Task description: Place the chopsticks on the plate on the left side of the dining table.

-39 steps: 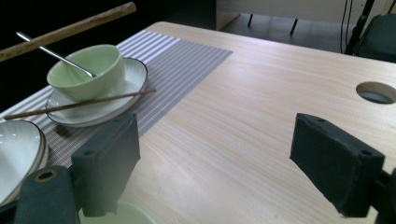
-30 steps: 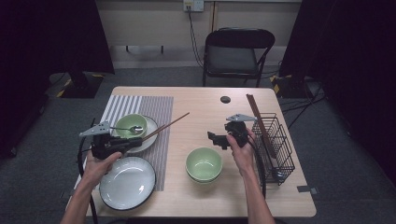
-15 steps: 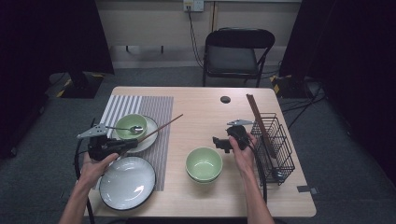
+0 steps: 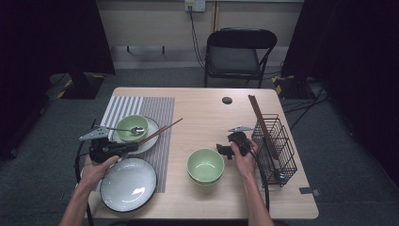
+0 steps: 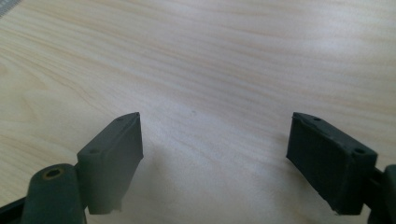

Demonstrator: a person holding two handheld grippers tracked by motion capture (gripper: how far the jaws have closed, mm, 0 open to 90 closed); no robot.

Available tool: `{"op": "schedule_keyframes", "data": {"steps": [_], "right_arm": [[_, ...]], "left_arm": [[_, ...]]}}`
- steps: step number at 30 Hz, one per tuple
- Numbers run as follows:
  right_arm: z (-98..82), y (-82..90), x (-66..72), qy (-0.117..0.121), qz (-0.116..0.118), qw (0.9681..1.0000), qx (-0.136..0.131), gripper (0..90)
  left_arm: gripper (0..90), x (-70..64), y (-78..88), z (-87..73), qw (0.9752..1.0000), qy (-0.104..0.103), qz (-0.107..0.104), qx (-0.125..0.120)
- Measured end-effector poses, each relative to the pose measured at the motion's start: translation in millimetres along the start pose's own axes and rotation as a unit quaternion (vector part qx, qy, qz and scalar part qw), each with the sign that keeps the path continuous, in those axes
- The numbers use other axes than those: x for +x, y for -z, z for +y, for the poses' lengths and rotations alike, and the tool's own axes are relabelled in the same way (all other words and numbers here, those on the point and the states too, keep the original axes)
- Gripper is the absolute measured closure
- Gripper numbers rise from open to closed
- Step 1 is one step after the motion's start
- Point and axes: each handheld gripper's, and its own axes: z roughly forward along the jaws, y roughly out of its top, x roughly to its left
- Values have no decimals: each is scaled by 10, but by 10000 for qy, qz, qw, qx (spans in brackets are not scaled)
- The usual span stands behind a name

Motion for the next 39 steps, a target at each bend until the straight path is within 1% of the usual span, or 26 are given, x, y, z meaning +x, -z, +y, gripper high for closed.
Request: {"op": "schedule_keyframes", "data": {"steps": [2, 3, 4, 5, 6, 9, 10, 11, 13, 16, 19, 21, 22, 25, 26, 31, 34, 35, 36, 37, 39], "right_arm": [[-15, -22, 33, 75, -111, 9999, 13, 166], [-14, -26, 44, 79, -124, 9999, 13, 159], [-13, -31, 51, 110, -149, 9998, 29, 155], [-16, -36, 61, 186, -180, 9997, 40, 154], [-22, -46, 73, 303, -261, 9992, 38, 138], [-35, -59, 74, 271, -265, 9993, -26, 127], [-66, -66, 81, 232, -300, 9991, -168, 120], [-74, -66, 78, 259, -302, 9990, -202, 120], [-75, -66, 80, 253, -306, 9990, -202, 121], [-76, -66, 81, 254, -307, 9990, -203, 121], [-77, -65, 84, 239, -320, 9990, -203, 121], [-77, -65, 84, 237, -320, 9990, -203, 121], [-77, -65, 84, 237, -320, 9990, -203, 121], [-77, -65, 84, 240, -320, 9990, -203, 121], [-77, -65, 84, 240, -320, 9990, -203, 121], [-77, -65, 84, 239, -319, 9990, -203, 121], [-77, -65, 84, 240, -321, 9990, -202, 121], [-77, -65, 84, 239, -319, 9990, -203, 121], [-77, -65, 84, 239, -321, 9990, -203, 121], [-77, -65, 84, 240, -321, 9990, -203, 121], [-77, -65, 84, 239, -320, 9990, -202, 121]], "left_arm": [[851, -2, -1, -3, 10000, -7, -2, 2], [851, 1, -2, -6, 10000, -12, 6, 19], [851, 3, -8, -13, 10000, 31, 6, 3], [851, 14, -9, -21, 10000, 19, 29, 22], [851, 25, -9, -29, 10000, 15, 56, 69], [850, 36, -15, -50, 9999, 63, 81, 71], [851, 36, -12, -54, 9999, 36, 92, 80], [851, 37, -11, -56, 9999, 27, 124, 87], [851, 47, -11, -65, 9998, 49, 142, 89], [851, 61, -13, -91, 9995, 19, 249, 195], [851, 88, -21, -122, 9994, 75, 263, 207], [851, 109, -32, -145, 9991, 99, 294, 273], [850, 109, -32, -145, 9991, 99, 294, 273], [850, 129, -36, -171, 9987, 102, 382, 319], [850, 137, -33, -177, 9988, 120, 371, 290], [850, 161, -50, -214, 9981, 151, 450, 405], [850, 180, -52, -221, 9972, 91, 547, 501], [850, 184, -56, -229, 9973, 145, 535, 483], [850, 197, -53, -232, 9970, 123, 537, 539], [850, 201, -48, -232, 9966, 105, 592, 569], [850, 210, -34, -234, 9966, 138, 591, 565]]}}
